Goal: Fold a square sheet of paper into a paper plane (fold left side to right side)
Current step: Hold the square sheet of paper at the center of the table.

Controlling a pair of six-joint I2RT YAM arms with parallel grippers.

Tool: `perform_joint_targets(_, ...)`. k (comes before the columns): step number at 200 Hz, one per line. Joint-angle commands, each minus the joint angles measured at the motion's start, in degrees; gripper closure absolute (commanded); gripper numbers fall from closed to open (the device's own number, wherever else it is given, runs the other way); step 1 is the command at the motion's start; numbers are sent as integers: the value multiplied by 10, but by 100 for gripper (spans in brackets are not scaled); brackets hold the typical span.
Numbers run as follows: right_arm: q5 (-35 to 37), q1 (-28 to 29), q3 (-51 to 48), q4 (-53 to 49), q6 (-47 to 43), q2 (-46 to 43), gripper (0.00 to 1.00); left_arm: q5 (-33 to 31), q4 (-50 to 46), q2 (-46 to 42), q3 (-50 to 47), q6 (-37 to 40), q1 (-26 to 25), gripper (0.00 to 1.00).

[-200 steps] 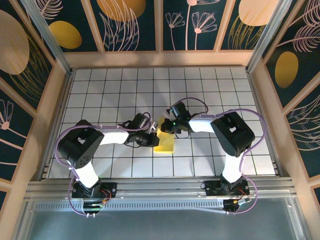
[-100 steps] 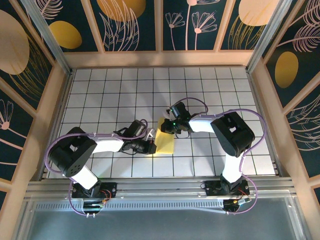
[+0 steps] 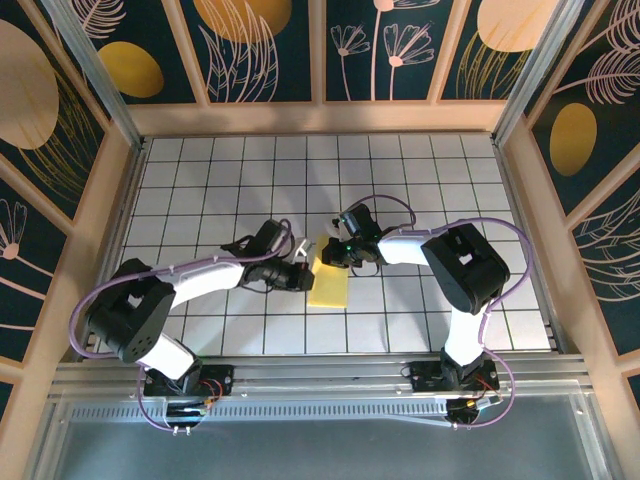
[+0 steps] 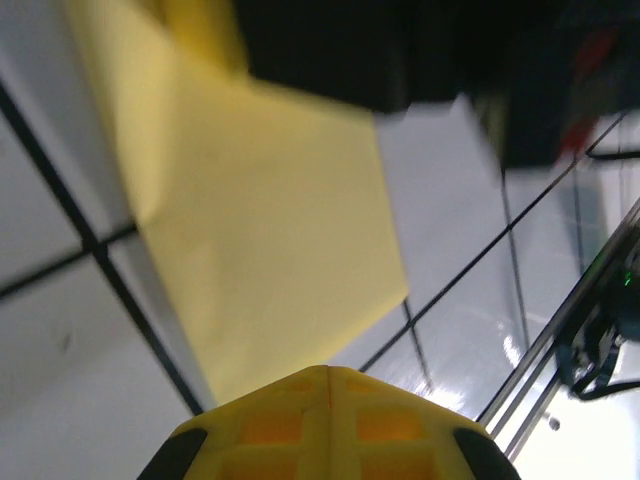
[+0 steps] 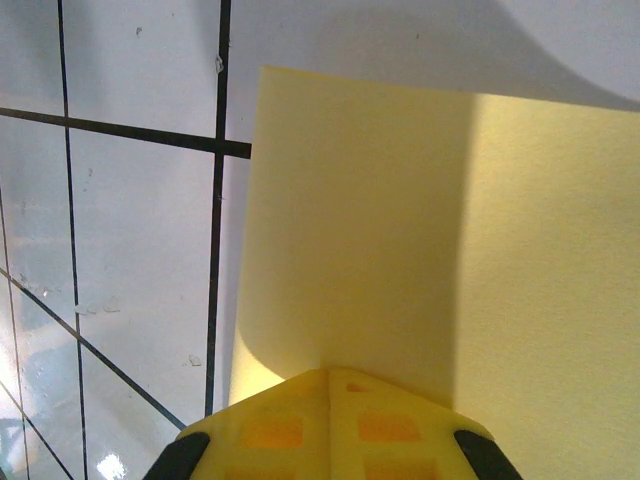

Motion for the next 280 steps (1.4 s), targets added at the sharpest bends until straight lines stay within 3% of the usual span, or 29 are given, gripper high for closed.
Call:
perform_joint_targets(1, 46, -2, -13, -52, -10, 13, 100, 3, -26, 49, 28, 29, 2, 98)
perform_joint_targets(42, 43, 3, -7, -53, -8, 14, 100, 2, 10, 119, 33, 20, 2, 98)
perform_joint_targets(99, 27, 6, 16, -58, -4, -6, 100, -3, 25, 124, 3, 11, 2, 98)
perform_joint_targets(152, 35, 2, 9, -85, 6, -110, 91, -4, 40, 107, -29, -20, 0, 99)
perform_joint_targets(170, 33, 5, -22, -100, 19, -156, 100, -6, 50, 97, -39, -44, -3, 100)
perform_joint_targets(208, -6, 35, -116, -56, 83, -228, 100, -15, 82, 68, -64, -94, -13, 100)
perform_joint_targets(280, -2, 88, -165, 23, 135, -150, 100, -17, 88, 71, -53, -103, -21, 100)
